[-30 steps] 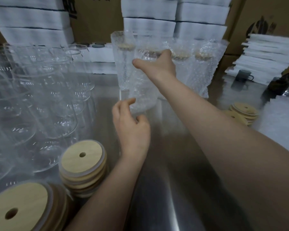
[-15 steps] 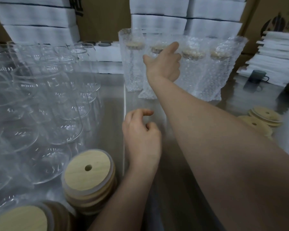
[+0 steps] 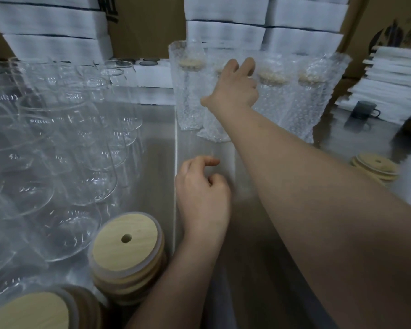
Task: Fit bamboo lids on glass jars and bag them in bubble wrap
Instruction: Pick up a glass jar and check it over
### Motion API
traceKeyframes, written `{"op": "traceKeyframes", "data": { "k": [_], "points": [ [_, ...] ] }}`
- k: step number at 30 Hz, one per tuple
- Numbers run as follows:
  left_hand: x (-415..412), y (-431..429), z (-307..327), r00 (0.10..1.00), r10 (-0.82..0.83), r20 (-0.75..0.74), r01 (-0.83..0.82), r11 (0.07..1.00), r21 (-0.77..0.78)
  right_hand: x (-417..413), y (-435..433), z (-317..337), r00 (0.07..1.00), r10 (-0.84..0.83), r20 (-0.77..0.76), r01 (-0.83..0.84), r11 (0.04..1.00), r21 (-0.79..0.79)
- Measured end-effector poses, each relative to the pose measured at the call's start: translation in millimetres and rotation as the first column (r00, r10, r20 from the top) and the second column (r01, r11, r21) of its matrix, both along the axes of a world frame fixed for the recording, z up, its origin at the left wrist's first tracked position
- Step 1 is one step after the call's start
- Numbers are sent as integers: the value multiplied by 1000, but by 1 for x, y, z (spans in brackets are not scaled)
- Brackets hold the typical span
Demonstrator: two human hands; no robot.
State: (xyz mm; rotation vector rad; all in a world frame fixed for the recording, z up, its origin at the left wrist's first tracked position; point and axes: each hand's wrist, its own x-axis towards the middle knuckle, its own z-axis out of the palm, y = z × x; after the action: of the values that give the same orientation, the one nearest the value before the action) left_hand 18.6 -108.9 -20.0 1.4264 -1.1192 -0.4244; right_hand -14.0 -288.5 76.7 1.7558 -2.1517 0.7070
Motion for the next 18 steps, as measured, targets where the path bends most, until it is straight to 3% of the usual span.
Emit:
{"op": "traceKeyframes", "data": {
  "k": [13,16,18],
  "points": [
    [-2,0,1,999,-33,-27,33,999,7,-2,24,6,999,17,-36,-18,1000,-17],
    [1,0,2,1000,-25,-4,25,1000,11,14,56,16,978,203,-41,-207,963,-173],
    [0,1,3,1000,-26,-4,26,1000,0,27,86,21,847,509,151,-452,841,-298]
  ]
}}
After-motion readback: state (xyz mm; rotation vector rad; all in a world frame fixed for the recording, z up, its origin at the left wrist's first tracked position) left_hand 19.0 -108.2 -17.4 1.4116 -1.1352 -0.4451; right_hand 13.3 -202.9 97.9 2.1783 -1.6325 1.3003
